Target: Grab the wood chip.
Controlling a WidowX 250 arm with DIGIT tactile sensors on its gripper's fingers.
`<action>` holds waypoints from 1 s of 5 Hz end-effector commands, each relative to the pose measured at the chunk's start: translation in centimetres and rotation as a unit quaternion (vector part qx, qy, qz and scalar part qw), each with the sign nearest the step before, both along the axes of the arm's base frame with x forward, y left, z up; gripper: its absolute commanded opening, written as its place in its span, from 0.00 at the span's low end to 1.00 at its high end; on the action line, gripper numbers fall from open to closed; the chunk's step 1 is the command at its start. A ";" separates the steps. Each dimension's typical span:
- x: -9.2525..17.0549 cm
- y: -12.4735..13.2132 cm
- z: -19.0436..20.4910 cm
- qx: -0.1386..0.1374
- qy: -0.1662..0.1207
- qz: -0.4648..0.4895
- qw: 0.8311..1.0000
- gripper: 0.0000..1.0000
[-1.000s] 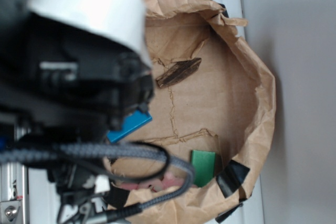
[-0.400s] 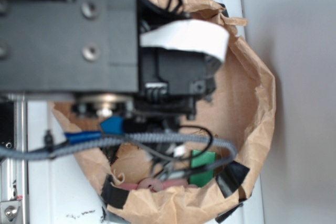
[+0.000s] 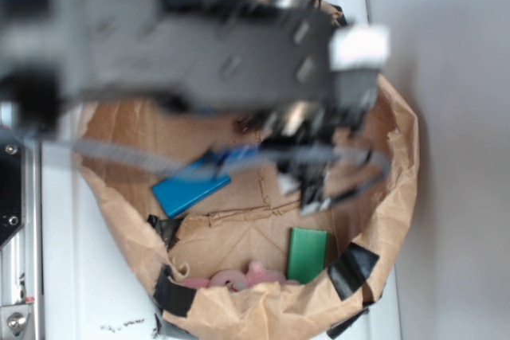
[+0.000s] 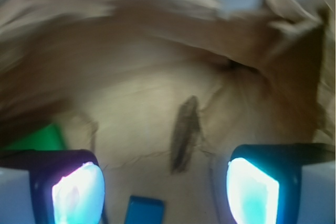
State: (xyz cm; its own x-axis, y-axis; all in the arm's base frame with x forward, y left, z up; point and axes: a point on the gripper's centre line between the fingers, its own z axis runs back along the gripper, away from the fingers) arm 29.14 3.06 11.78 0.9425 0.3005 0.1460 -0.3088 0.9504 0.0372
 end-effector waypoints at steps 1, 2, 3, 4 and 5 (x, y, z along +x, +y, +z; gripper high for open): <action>0.6 0.9 1.8 0.001 -0.028 0.015 0.999 1.00; 0.6 0.9 1.8 0.001 -0.028 0.015 0.999 1.00; 1.0 0.5 -1.0 0.002 -0.022 -0.010 1.000 1.00; 2.0 0.2 -1.9 -0.014 -0.002 -0.023 1.000 1.00; 2.4 -0.2 -3.5 -0.025 0.014 -0.048 0.998 1.00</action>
